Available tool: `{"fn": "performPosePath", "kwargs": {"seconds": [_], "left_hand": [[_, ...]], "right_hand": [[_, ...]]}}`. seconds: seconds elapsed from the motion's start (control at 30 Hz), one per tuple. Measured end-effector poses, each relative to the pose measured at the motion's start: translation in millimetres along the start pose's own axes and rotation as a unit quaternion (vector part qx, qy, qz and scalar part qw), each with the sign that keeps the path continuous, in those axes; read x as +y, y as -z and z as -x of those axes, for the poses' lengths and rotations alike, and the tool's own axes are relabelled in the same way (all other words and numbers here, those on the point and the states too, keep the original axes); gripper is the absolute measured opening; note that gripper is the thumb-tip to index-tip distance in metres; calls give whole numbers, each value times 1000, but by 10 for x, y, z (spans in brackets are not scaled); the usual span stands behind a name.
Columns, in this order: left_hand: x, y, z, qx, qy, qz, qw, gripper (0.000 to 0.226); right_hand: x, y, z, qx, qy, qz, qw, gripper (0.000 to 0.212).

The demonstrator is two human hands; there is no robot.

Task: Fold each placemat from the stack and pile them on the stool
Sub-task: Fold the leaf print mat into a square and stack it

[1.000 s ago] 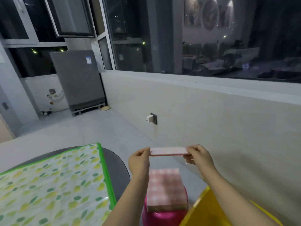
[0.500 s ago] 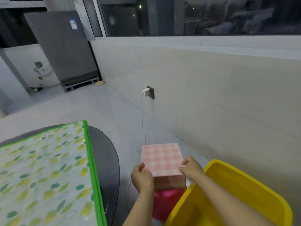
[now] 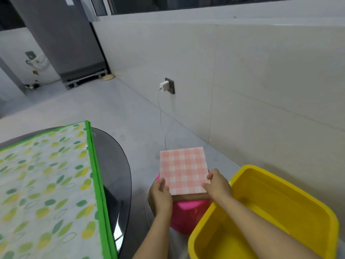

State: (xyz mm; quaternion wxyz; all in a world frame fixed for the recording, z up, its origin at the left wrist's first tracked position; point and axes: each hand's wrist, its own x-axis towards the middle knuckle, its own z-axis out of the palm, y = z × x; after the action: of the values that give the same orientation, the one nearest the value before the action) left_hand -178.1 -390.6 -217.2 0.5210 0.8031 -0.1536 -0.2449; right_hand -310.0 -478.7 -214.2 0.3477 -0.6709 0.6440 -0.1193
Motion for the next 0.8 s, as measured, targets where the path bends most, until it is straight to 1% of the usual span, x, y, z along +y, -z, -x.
{"fn": "performPosePath", "kwargs": {"seconds": [0.17,0.3,0.47,0.57,0.63,0.7,0.73,0.8], "left_hand": [[-20,-42,-5,-5,16,-5,1000,37],[-32,-52,3,12,36,-10,999,36],[-23,-66,31,-17,60,-28,998,41],[-6,-55,48,-45,41,-80,995,37],[38,-29,75,-71,17,-159,985,33],[116,20,114,-76,-1,-224,972,39],[172,43,146,-77,-4,-226,971,41],[347,113,245,-89,-13,-189,978,43]], "right_hand": [[39,-80,3,4,10,23,1000,22],[51,-110,22,14,7,54,998,20],[28,-88,25,7,8,88,996,20],[-31,-10,56,-27,9,129,991,28],[-69,40,107,-76,14,142,987,39],[-112,101,181,-107,17,137,985,47],[-151,149,226,-103,20,131,986,47],[-276,278,357,-76,31,109,991,46]]}}
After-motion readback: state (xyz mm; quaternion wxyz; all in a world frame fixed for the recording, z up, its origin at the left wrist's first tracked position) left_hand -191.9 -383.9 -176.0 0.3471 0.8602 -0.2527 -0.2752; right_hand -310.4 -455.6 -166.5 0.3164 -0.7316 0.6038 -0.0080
